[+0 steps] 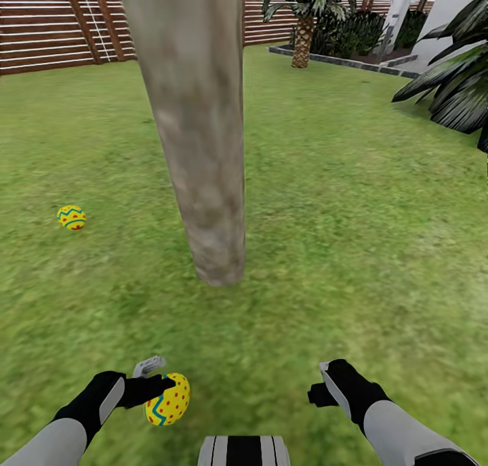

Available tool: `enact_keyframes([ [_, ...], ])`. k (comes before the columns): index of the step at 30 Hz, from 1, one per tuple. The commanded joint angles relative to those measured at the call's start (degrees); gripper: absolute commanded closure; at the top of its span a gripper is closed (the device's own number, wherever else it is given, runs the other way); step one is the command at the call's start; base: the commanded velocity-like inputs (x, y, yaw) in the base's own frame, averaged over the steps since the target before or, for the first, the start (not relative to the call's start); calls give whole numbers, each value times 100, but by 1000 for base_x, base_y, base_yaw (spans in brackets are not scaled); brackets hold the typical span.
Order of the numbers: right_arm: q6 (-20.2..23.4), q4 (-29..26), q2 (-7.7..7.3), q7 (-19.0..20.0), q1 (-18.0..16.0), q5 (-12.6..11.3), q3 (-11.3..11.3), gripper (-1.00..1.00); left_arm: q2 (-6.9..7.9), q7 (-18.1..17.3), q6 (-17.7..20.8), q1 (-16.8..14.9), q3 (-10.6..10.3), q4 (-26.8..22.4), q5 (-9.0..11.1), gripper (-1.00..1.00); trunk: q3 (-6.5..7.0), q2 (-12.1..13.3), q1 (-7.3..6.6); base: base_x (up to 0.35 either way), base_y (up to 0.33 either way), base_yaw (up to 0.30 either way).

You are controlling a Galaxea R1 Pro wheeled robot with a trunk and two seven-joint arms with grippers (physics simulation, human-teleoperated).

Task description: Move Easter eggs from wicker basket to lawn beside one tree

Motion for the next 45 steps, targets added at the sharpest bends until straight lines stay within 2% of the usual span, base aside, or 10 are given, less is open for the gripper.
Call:
enact_keyframes([
  [1, 28, -10, -5, -37, -1, -55, 43, -100, 0, -11, 47, -1, 35, -4, 11, -100, 19, 0, -3, 0, 0, 0],
  [7, 28, -10, -5, -37, -1, -54, 43, -100, -2, -11, 56, -1, 43, 21, 19, -100, 152, 8, -19, -98, 0, 0],
  [32, -77, -10, -13, -37, -1, -67, 41, -100, -31, -19, 54, -1, 43, 41, 24, -100, 706, 42, -83, -335, 84, 0],
  [41, -77, -10, -13, -35, -1, -60, 41, -100, -38, -42, 45, -1, 41, 38, 44, -100, 905, 54, -106, -42, 8, 0],
  [45, -77, -10, -13, -32, -1, -71, 41, -100, -36, -49, 51, -1, 42, 42, 39, -100, 905, 54, -106, -1, 36, 0],
])
